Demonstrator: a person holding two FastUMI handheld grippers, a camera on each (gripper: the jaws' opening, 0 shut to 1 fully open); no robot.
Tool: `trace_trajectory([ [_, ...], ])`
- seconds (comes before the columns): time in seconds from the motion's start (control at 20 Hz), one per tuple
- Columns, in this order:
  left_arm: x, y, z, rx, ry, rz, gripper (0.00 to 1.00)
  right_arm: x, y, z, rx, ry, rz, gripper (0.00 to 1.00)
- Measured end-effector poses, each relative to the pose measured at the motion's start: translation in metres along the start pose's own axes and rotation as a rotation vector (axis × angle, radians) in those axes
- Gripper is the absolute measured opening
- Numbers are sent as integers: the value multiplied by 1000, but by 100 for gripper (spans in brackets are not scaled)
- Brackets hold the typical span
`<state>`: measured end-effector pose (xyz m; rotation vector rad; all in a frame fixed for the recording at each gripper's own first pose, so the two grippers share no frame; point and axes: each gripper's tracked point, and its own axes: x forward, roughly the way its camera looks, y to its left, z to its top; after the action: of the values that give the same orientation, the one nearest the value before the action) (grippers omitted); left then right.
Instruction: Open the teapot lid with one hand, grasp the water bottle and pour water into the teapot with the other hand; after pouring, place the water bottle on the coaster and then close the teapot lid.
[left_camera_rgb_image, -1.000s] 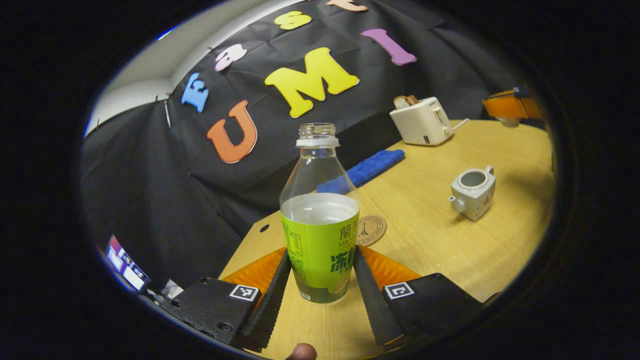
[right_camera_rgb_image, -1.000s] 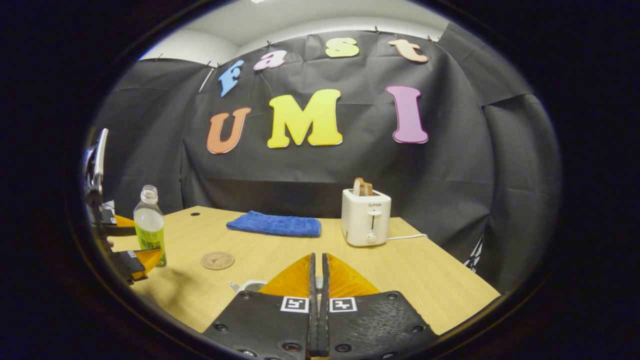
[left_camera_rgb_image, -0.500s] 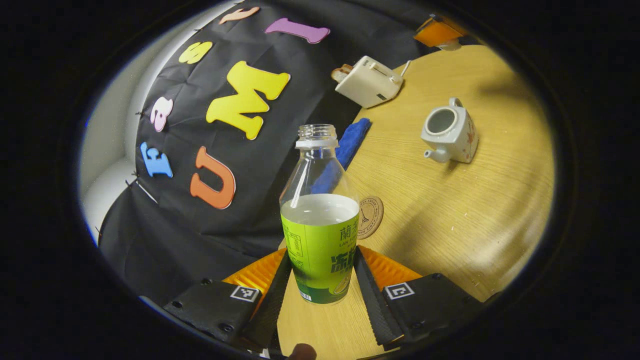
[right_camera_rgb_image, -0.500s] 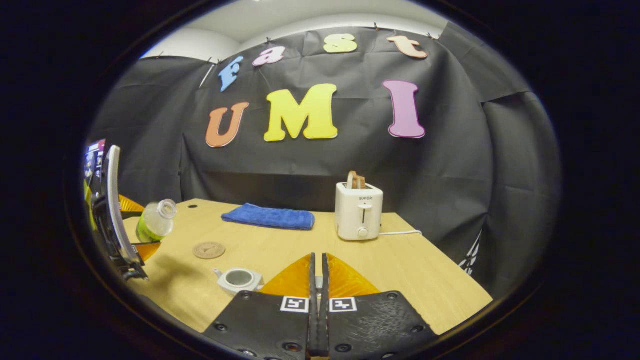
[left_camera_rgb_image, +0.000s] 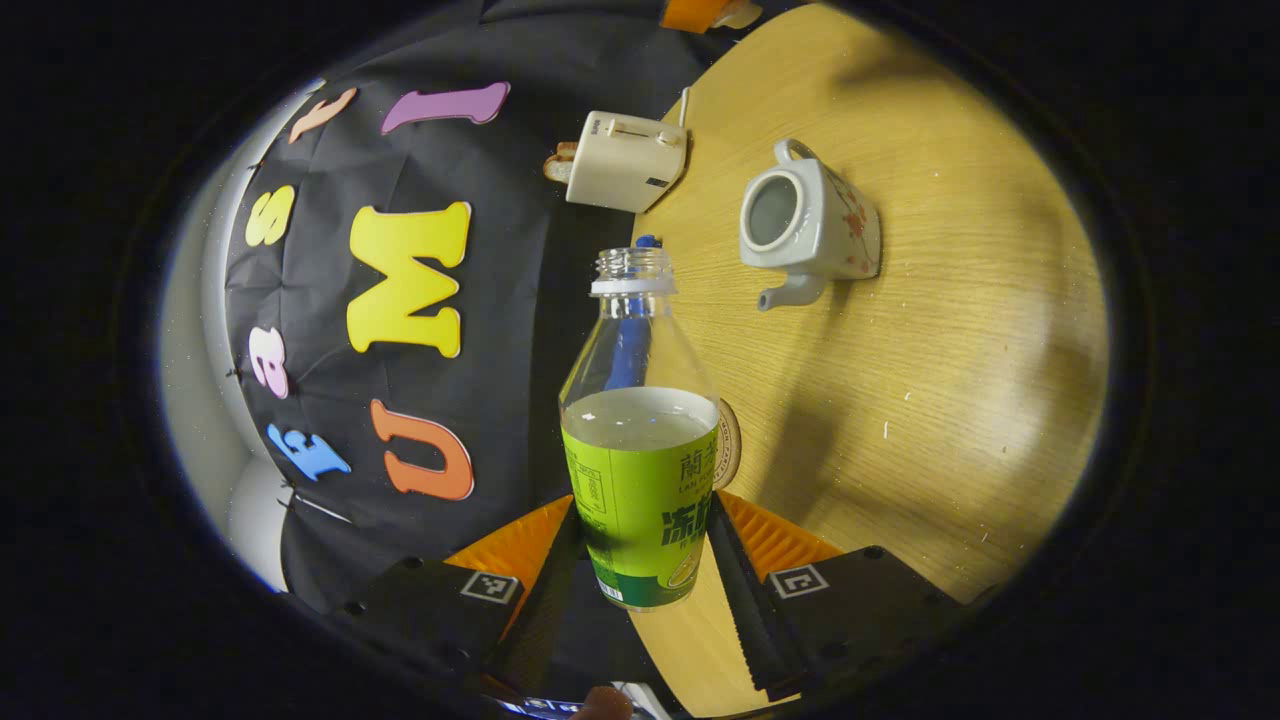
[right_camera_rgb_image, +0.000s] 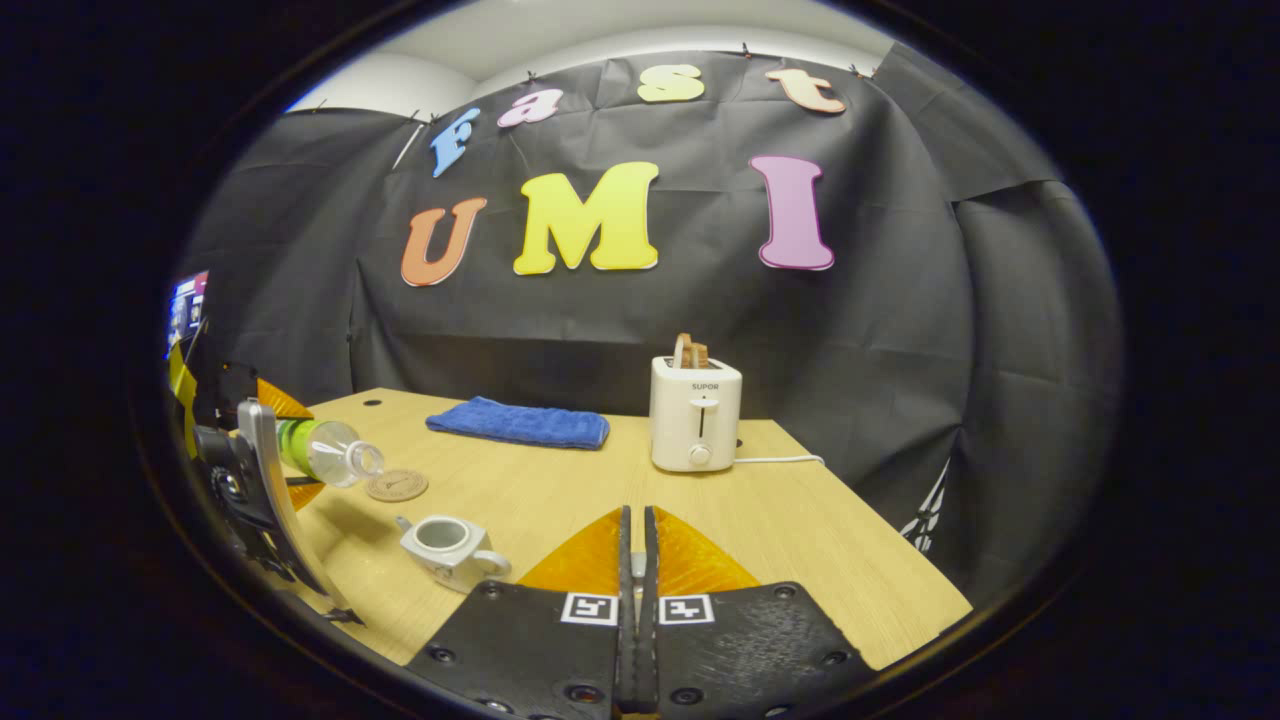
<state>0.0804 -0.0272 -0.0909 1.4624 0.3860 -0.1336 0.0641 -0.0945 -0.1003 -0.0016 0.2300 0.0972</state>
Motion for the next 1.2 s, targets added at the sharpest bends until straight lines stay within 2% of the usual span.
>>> trace_trajectory([
  [0.4,4,-1,12,158,33,-33,73,-1,-6,-3,0,-5,1,0],
  [0.45,4,0,14,180,36,-32,76,-2,-7,-2,-1,-8,-1,0],
  [0.5,5,4,16,205,40,-28,73,-2,-8,-3,-1,-10,-3,0],
  [0.55,6,9,18,231,41,-18,76,-3,-9,-2,3,-10,-4,0],
  [0.95,9,19,27,394,64,0,75,-3,-15,-6,18,-7,-5,0],
  [1.15,10,20,35,442,60,9,73,-4,-17,-7,26,-6,-3,0],
  [1.2,10,21,35,453,63,10,76,-4,-17,-7,26,-6,-2,0],
])
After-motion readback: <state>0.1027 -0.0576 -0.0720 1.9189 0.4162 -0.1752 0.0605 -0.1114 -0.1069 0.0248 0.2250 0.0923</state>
